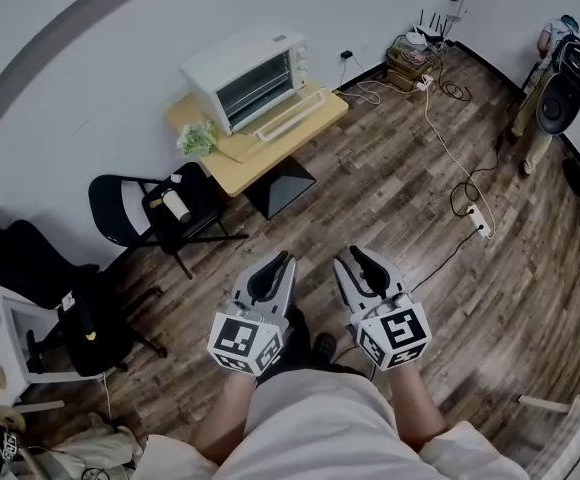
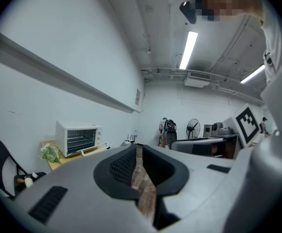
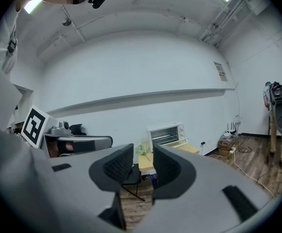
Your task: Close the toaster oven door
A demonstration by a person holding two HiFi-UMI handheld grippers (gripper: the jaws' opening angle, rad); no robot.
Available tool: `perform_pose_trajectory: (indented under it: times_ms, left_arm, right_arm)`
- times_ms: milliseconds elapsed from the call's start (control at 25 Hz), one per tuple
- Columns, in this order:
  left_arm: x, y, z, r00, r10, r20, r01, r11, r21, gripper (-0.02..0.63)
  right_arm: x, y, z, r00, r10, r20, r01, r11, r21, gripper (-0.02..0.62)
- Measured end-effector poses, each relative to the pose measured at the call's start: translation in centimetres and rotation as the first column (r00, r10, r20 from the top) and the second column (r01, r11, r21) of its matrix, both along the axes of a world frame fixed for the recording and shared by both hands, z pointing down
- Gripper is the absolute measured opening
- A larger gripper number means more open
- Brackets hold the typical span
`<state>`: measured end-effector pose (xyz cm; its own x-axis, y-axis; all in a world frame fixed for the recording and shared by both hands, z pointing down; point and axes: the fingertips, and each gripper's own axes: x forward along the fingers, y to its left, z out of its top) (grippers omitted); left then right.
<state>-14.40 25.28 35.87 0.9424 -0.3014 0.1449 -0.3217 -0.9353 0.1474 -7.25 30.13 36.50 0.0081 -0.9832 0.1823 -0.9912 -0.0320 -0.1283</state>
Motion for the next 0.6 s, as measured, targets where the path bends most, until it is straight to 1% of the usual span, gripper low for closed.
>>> perform_pose_trajectory:
  times_ms: [80, 160, 200, 400, 600]
  left_arm:
    - [0.1, -0.5, 0.3, 1.0, 0.002, 0.005, -0.002, 1.0, -0.003, 0.031]
    - [0.2, -0.8, 1.0, 1.0, 0.011, 0.019, -0.011, 1.0, -0.012, 0.108]
    - [0.3, -1.1, 1.3, 1.0, 0.011, 0.025, -0.011, 1.0, -0.017, 0.121]
    - [1.4, -3.2, 2.2, 1.0, 0.003, 0.021, -0.002, 0.999, -0.05, 0.121]
    - [3.4, -6.1, 2.4, 1.0, 0.004, 0.011, -0.004, 0.998, -0.056, 0.121]
  right_arm:
    - [0.1, -0.5, 0.4, 1.0, 0.003, 0.002, -0.003, 1.0, -0.006, 0.137]
    - [0.2, -0.9, 0.8, 1.0, 0.004, 0.004, -0.004, 1.0, -0.014, 0.149]
    - [0.3, -1.2, 1.0, 1.0, 0.004, 0.004, -0.004, 1.0, -0.018, 0.149]
    - [1.6, -2.9, 1.5, 1.0, 0.008, 0.009, -0.008, 0.999, -0.04, 0.149]
    - [3.6, -5.5, 1.9, 1.0, 0.012, 0.007, -0.012, 0.998, -0.058, 0.146]
